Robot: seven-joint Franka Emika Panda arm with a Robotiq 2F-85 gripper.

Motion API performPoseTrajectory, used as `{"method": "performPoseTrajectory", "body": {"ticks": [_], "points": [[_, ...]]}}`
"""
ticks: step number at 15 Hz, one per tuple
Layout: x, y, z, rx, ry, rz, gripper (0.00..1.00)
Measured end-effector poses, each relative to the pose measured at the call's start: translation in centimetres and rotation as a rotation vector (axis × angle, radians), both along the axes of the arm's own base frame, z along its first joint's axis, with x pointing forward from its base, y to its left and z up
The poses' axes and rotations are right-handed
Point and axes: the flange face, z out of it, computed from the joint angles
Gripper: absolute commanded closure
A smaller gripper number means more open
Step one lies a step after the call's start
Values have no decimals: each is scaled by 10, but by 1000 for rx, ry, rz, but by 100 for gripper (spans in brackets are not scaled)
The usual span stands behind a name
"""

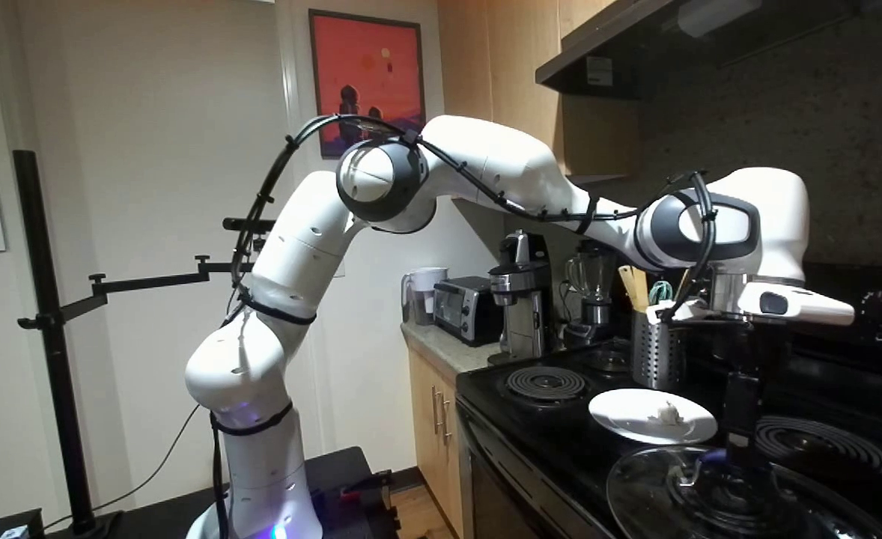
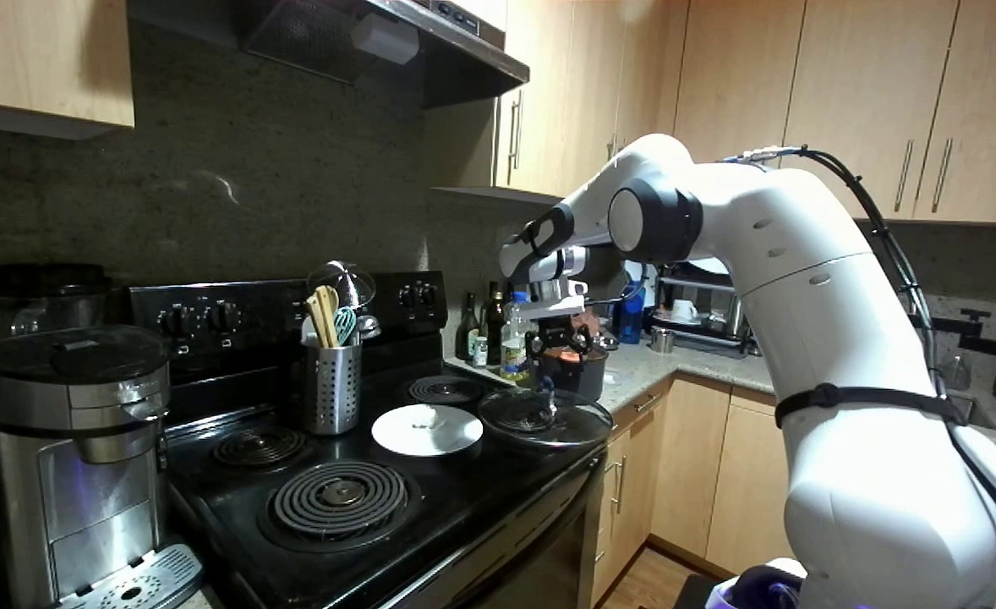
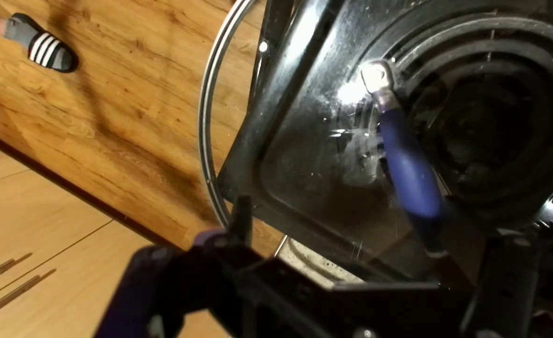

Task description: Put the clear lid on the white plate

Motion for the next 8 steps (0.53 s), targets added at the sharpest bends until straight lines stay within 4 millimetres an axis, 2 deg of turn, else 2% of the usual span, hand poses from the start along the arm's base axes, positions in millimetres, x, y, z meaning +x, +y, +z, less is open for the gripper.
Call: {"method": "performPoseTrajectory", "body": {"ticks": [4, 8], "points": [[9, 1, -3, -15, 31, 103, 0], [20, 12, -7, 11, 34, 205, 0]]}}
